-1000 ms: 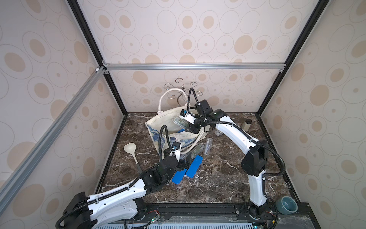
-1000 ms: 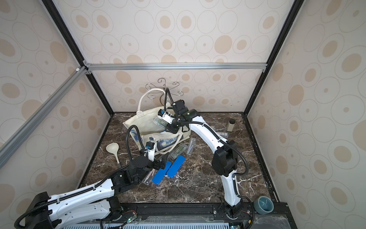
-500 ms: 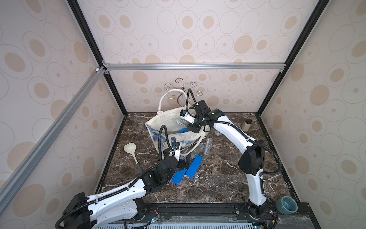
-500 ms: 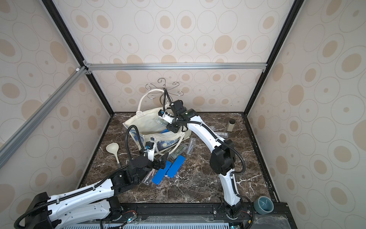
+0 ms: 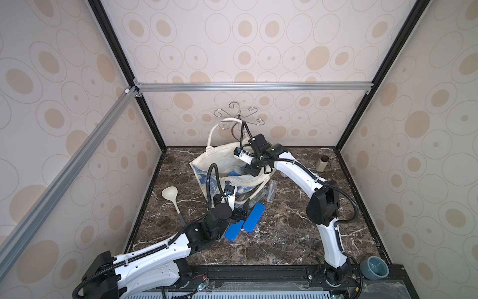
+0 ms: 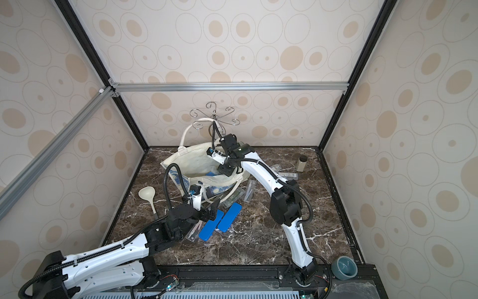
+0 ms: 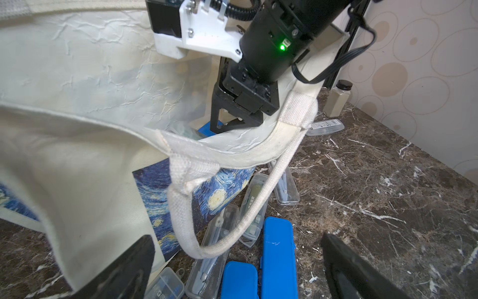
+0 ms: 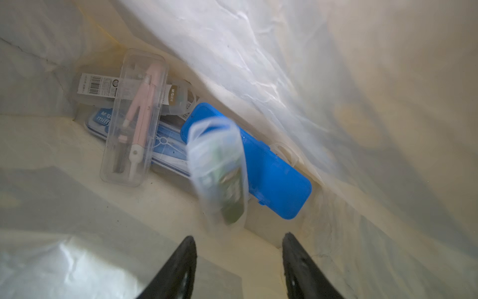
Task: Put the compass set into the canvas bag
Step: Place the compass set in the canvas bag, then pick up the compass set at the center of the board.
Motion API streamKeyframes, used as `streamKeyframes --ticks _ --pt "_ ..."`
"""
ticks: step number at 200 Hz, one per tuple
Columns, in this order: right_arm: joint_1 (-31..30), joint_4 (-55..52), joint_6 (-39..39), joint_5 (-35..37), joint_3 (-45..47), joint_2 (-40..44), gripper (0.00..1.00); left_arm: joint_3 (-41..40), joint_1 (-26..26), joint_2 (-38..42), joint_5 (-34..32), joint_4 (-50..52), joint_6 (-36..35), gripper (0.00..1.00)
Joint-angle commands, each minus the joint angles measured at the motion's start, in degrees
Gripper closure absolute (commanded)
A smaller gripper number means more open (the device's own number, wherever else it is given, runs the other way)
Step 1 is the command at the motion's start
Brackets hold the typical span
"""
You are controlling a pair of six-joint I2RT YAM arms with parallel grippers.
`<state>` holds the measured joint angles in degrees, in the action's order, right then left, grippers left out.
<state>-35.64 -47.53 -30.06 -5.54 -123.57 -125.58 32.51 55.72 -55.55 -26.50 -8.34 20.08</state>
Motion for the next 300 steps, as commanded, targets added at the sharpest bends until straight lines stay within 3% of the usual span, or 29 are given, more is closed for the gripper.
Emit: streamKeyframes --ticks 1,76,135,157,201,251,300 --pt "-0.28 -1.58 -0.55 0.54 -1.32 -0.60 0.42 0.23 -0.27 0.69 -0.87 -0.19 1.06 0.00" --pt "-0.18 4.40 2.00 -1.40 0.79 9.56 0.36 0.55 -0.53 0.87 -0.48 -0.71 0.76 0.00" --pt "1.02 10.97 4.34 1.38 11.40 23.24 0.32 0.10 -0.95 0.62 5.61 -3.82 -0.72 0.00" --pt "4.70 12.96 8.25 1.89 16.15 28.71 0.31 0.10 -1.06 -0.38 11.09 -6.14 -2.17 0.00" --pt "18.14 15.37 14.04 -6.93 26.57 36.86 0.30 0.62 -1.14 -3.73 19.12 -10.68 -3.88 0.00" --pt "26.22 12.97 8.98 -1.06 32.38 31.96 0.27 0.71 -1.14 -6.03 20.13 -13.58 -3.99 0.00" --pt "27.45 11.53 2.64 7.99 31.35 19.79 0.27 0.45 -1.17 -5.34 18.15 -12.42 -3.38 0.00"
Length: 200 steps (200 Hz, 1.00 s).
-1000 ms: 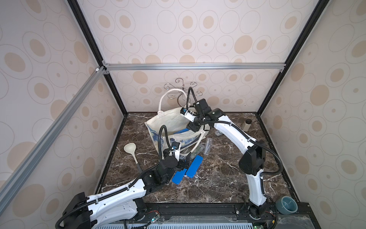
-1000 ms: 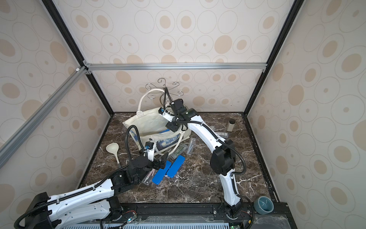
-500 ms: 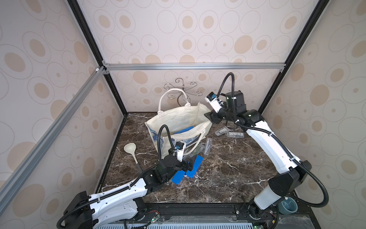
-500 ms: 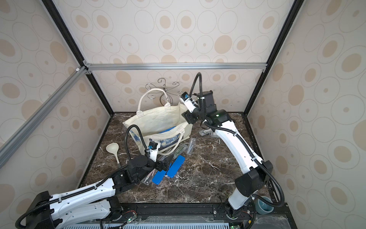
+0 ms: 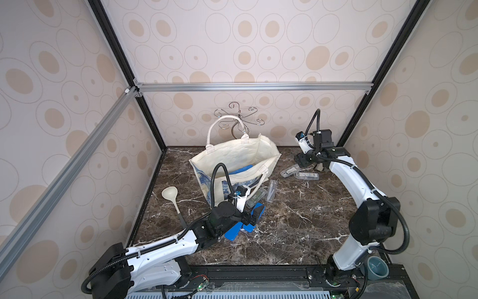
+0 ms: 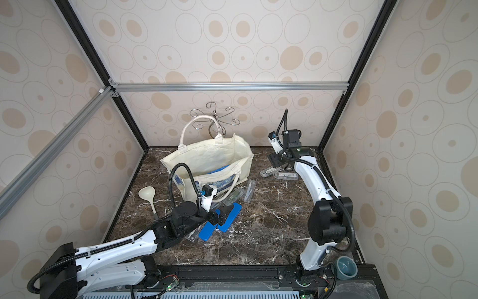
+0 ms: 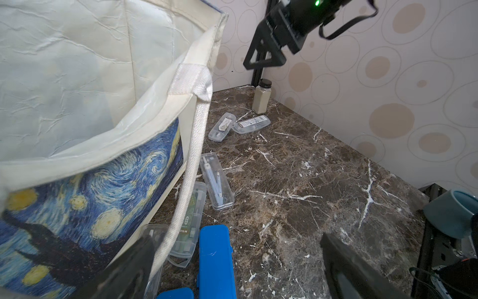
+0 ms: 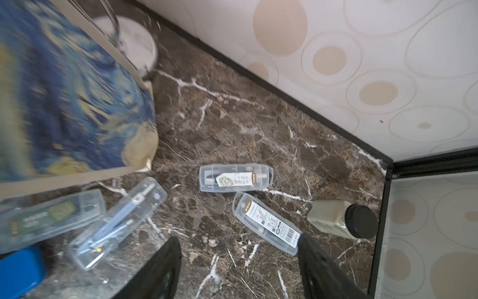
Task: Put the compass set into the canvas bag
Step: Pick up the compass set at the center of the board.
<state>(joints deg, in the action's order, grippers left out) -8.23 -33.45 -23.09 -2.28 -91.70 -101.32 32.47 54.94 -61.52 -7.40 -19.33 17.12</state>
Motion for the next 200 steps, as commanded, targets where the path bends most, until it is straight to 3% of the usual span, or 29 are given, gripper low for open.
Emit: streamKeyframes --ticks 1,103,200 --pt "0.05 -2.56 -4.42 4.87 -0.64 -4.66 0.26 0.45 -0.37 0.66 -1.00 -1.38 -0.38 0.00" --pt "3.42 -7.66 -8.89 1.30 -11.17 -20.78 0.22 -2.32 -0.36 3.62 -4.21 -0.50 1.34 0.00" --pt "7.91 -20.05 -3.03 -6.06 -26.86 -33.40 0.20 -1.19 -0.36 2.01 -4.99 0.45 1.59 0.00"
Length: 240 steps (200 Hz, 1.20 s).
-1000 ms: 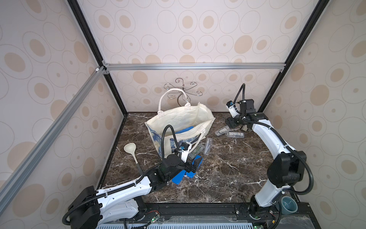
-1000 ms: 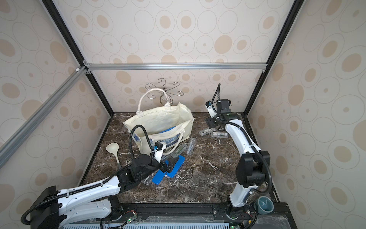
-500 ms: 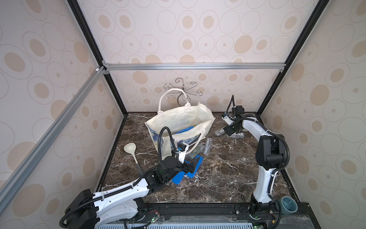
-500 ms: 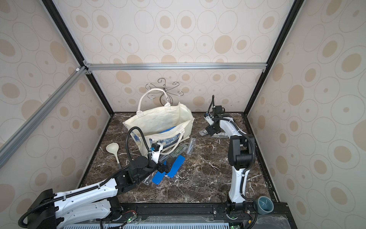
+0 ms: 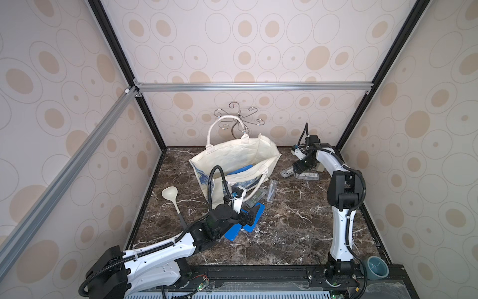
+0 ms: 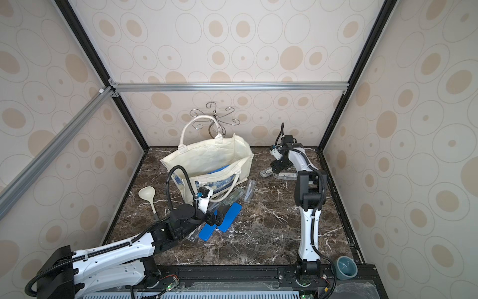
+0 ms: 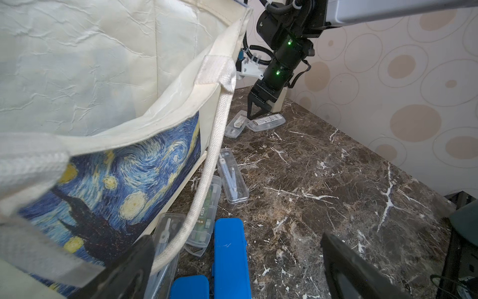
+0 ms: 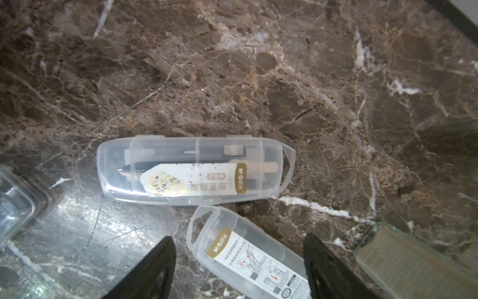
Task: Put the compass set into the canvas bag
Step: Pick up the compass set at the center of the board.
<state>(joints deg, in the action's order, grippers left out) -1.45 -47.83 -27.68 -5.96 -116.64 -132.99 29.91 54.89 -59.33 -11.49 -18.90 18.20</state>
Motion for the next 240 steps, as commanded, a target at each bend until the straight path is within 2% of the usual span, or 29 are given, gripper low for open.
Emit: streamKeyframes --ticks 1,108,189,240 --pt "1.16 -5.77 1.61 -2.39 -1.88 -1.74 0.20 1.37 -0.31 -0.22 -0.90 0.01 0.48 0.00" --pt "2.49 -11.40 -0.26 -5.90 1.66 -1.40 0.20 1.63 -0.31 -1.04 -0.60 -0.17 -0.33 0.00" --pt "2.42 -1.46 1.78 -5.86 5.47 1.88 0.21 1.97 -0.25 -1.03 -0.72 0.05 -0.61 0.00" --pt "2.38 -3.99 0.85 -6.02 1.48 -1.56 0.20 2.77 -0.31 -2.16 -0.55 0.45 -0.58 0.00"
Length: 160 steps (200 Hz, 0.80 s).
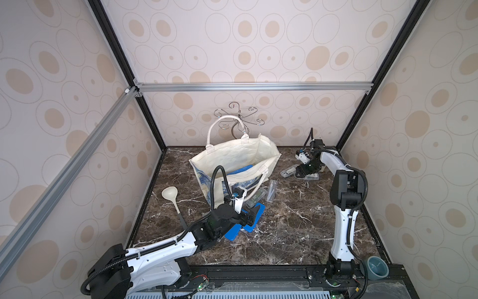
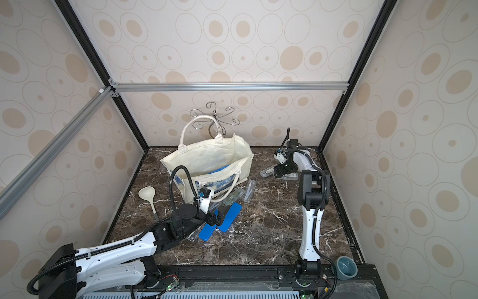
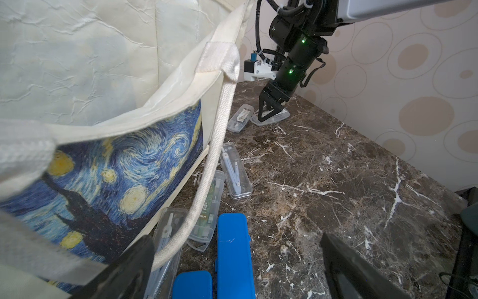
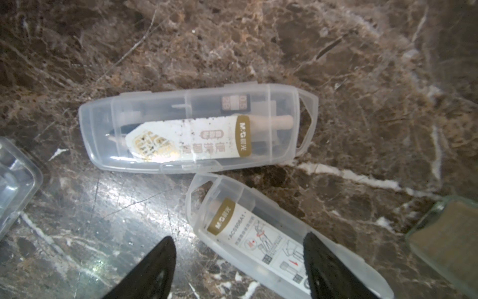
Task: Put the compass set into the canvas bag
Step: Pick up the compass set at the center of the board.
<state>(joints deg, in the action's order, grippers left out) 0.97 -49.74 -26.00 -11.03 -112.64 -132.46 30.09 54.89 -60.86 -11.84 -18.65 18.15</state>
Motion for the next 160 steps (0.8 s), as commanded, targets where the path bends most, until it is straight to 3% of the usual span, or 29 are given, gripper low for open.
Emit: streamKeyframes --ticks 1,118,126,160 --pt "-0.07 -2.23 -0.91 -0.94 -2.59 -2.18 0.20 2.60 -0.31 -0.60 -0.16 0.21 -0.56 0.00" --pt "-0.08 -8.73 -2.40 -0.75 3.77 0.44 0.21 1.21 -0.32 0.54 -0.55 -0.31 -0.38 0.00" --pt "-0.09 -8.44 -1.93 -0.67 5.12 1.61 0.13 0.91 -0.31 0.65 -0.64 -0.48 -0.32 0.00" --pt "-0.34 -1.75 1.84 -1.36 11.89 8.39 0.12 0.24 -0.33 0.74 -0.51 -1.32 -0.61 0.00"
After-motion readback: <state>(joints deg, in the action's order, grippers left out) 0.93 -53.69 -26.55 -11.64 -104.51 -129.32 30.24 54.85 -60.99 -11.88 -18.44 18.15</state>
